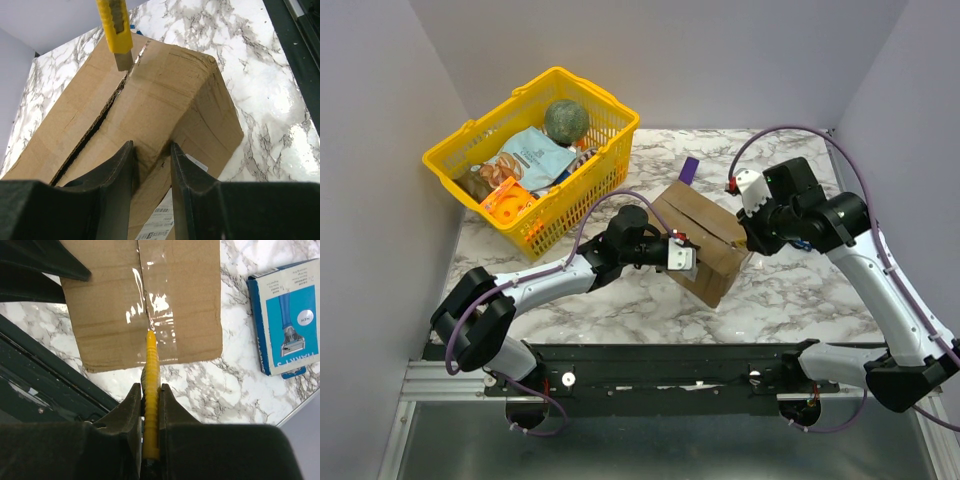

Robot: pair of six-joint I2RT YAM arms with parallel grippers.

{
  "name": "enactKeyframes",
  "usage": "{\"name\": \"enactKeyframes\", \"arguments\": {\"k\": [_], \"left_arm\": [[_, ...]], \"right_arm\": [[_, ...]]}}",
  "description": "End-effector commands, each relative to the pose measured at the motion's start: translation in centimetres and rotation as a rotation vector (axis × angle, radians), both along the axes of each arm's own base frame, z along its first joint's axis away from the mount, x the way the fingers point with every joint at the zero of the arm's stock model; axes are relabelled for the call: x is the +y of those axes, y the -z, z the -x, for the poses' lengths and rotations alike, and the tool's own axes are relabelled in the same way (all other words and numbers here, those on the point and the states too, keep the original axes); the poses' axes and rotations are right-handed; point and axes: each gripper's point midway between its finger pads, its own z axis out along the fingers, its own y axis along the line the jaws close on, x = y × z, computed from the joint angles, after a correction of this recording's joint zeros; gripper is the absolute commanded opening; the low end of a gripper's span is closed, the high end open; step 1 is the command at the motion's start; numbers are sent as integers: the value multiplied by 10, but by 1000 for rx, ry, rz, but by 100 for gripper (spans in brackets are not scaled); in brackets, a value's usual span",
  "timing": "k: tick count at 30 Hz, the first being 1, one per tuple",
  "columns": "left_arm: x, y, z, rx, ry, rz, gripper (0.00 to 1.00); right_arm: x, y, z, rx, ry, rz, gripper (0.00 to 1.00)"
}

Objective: Unpack the express box

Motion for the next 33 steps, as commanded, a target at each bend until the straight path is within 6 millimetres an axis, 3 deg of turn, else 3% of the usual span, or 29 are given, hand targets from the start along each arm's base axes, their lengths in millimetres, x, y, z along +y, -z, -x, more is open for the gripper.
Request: {"name": "enactKeyframes", "arguments": {"k": [1,22,25,26,27,28,29,31,32,33], "left_arm": [[35,64,-20,107,-178,-187,2],[35,64,-26,117,-193,-176,1],[25,35,-26,162,-190,-96,19],[17,13,-32,157,-187,-54,33],[14,-2,-33,173,-188,-25,37],[9,-16,-34,219,-196,6,40],[6,-44,-40,228,-194,53,45],[5,-68,-43,294,-202,99,48],[7,-84,-48,306,-207,116,50],[10,-88,-51,327,-215,115,50]], "right_arm": [[-43,5,48,153,15,144,0],[-68,12,66,157,27,183,0],[-74,22,53,137,126,139,0],[-67,25,49,144,144,81,0],[-69,24,29,97,201,34,1],[-69,26,20,91,231,6,1],[-64,23,4,64,257,-55,1],[-76,19,-15,46,359,-129,0],[-72,17,-27,48,396,-204,0],[-83,16,-34,48,462,-249,0]]}}
